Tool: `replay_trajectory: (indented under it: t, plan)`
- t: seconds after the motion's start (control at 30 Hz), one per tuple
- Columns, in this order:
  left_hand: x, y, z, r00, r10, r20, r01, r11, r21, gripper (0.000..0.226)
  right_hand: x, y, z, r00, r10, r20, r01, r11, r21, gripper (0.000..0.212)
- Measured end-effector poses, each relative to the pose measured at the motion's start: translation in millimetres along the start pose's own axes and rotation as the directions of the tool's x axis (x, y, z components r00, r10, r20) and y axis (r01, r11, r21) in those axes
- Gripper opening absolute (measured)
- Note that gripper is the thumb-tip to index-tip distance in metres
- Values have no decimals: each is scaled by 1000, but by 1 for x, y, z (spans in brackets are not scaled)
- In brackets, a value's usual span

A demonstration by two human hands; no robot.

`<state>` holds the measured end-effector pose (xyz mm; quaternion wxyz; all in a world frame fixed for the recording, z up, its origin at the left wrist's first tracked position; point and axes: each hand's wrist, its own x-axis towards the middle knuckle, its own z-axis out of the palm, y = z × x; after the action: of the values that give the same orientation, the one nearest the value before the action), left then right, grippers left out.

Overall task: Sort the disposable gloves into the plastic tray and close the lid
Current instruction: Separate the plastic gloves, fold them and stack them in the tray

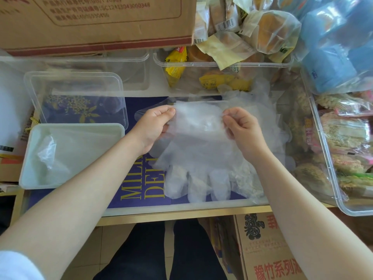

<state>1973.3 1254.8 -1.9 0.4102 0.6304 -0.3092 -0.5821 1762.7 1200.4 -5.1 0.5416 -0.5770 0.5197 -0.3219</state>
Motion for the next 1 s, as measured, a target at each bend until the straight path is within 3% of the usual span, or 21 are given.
replay_trajectory:
  t: [0.13,0.27,0.37,0.43,0.5,0.57,0.67,0.73,0.8,0.83,0.93,1.0]
  plan:
    - [0,-1,3,1000,-28,11,28,996,-90,28,6,4,13,1000,4,-10,-6,978,-210,21]
    - [0,0,4,996,-69,47,73,993,-88,49,13,5,18,998,-47,-31,36,955,-293,13]
    - [-5,0,8,999,51,20,-52,998,40,22,14,5,21,999,-13,-41,-2,941,-339,4]
    - [-7,-1,10,991,137,5,-137,987,88,18,12,7,19,995,43,-88,-69,944,-323,35]
    - [-10,2,9,980,196,16,-197,976,89,23,11,6,12,983,167,-72,-175,976,-126,70]
    - [-14,8,5,967,243,69,-248,966,74,24,11,6,0,949,299,103,-305,951,50,84]
    - [-20,19,2,950,265,165,-271,962,17,21,13,2,-15,850,373,372,-425,903,66,86]
    - [-23,26,0,955,251,155,-246,968,-50,21,13,-6,-17,792,364,490,-455,887,77,74]
    - [-25,34,-2,965,234,120,-220,969,-115,23,10,-20,-15,798,277,536,-434,880,192,20]
    - [-27,38,-3,968,222,112,-208,970,-129,23,9,-31,-12,827,248,504,-410,880,240,13]
    - [-36,48,-9,978,154,139,-139,984,-111,16,3,-51,-5,924,195,329,-271,940,205,30]
    - [-41,48,-18,973,107,205,-98,994,-50,38,2,-63,-3,959,159,234,-196,970,143,21]
